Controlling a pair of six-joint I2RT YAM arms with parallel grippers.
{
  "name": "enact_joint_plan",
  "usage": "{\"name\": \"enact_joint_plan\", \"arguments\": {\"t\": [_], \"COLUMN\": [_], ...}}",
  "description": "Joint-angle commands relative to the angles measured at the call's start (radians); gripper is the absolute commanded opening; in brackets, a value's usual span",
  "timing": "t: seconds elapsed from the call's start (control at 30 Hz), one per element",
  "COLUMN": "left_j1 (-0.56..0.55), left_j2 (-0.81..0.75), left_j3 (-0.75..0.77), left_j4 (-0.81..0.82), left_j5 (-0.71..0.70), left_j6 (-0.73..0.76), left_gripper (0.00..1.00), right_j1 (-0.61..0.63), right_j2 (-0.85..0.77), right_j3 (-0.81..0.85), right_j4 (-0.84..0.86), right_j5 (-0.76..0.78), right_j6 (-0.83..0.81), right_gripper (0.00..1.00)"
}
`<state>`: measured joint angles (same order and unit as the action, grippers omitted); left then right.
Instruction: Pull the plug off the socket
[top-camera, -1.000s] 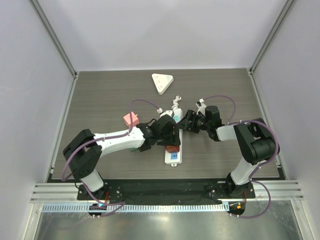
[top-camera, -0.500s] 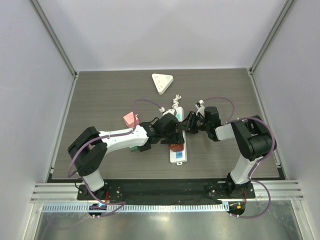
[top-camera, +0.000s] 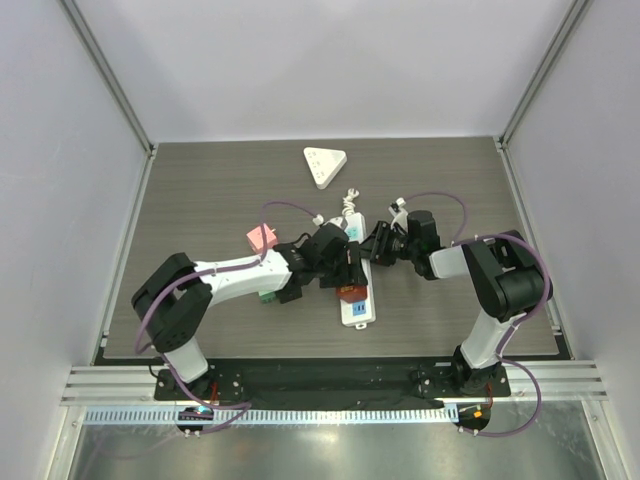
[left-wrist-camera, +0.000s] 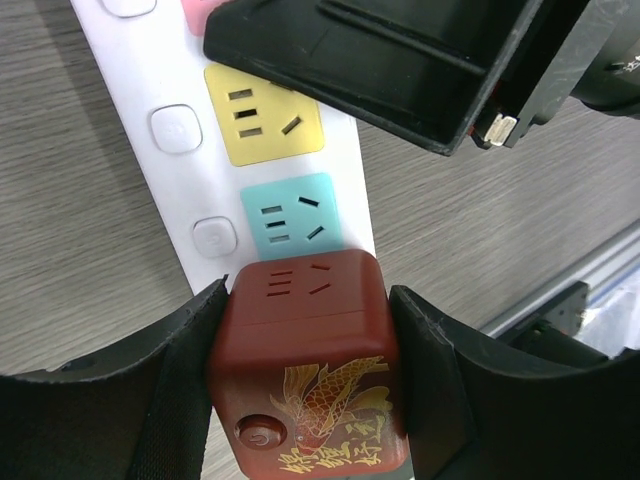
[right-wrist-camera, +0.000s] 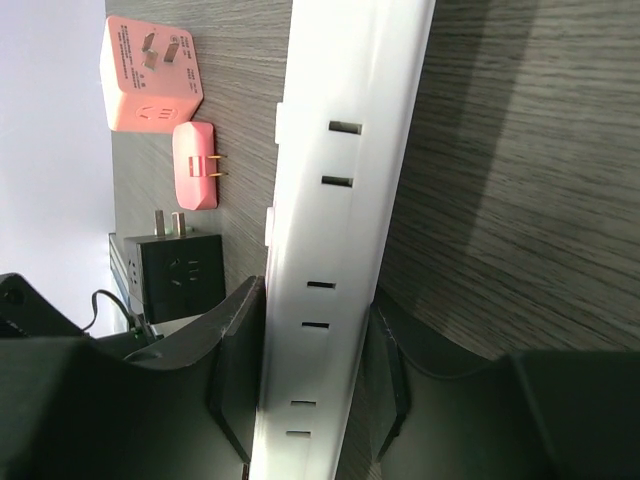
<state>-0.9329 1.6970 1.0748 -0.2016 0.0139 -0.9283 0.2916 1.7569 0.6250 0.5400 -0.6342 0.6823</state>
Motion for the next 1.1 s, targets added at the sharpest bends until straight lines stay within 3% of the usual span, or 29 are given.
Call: {"name": "enact_joint_plan", "arguments": {"t": [0.0,0.47,0.83,1.07], "left_j1": [0.045,0.08,0.152,0.287], "left_j2": [-0.076,-0.191,-0.237,-0.345], "left_j3": [-0.03,-0.099,-0.121,-0.096], "left_j4": [0.152,0.117,0.157,0.076], "left_j5": [0.122,0.115,0.21,0.208], "left_j6": [-0.041,-0.029,-0.061,-0.001], "left_gripper": [0.0,0.0,0.0,0.0], "right_j1": [0.014,0.032,0.047,0.047], "right_j2": [0.032,0.035,0.013,0.009], "right_j3": [0.001,0.031,0.041,0.038], "right_j4": [-0.109,-0.201,-0.241,-0.227], "right_j5": [0.073,0.165,0.206,0.185], "right_j6": [-0.11,-0.153,-0.184,-0.178], "right_gripper": [0.01,0.01,0.01,0.01]}}
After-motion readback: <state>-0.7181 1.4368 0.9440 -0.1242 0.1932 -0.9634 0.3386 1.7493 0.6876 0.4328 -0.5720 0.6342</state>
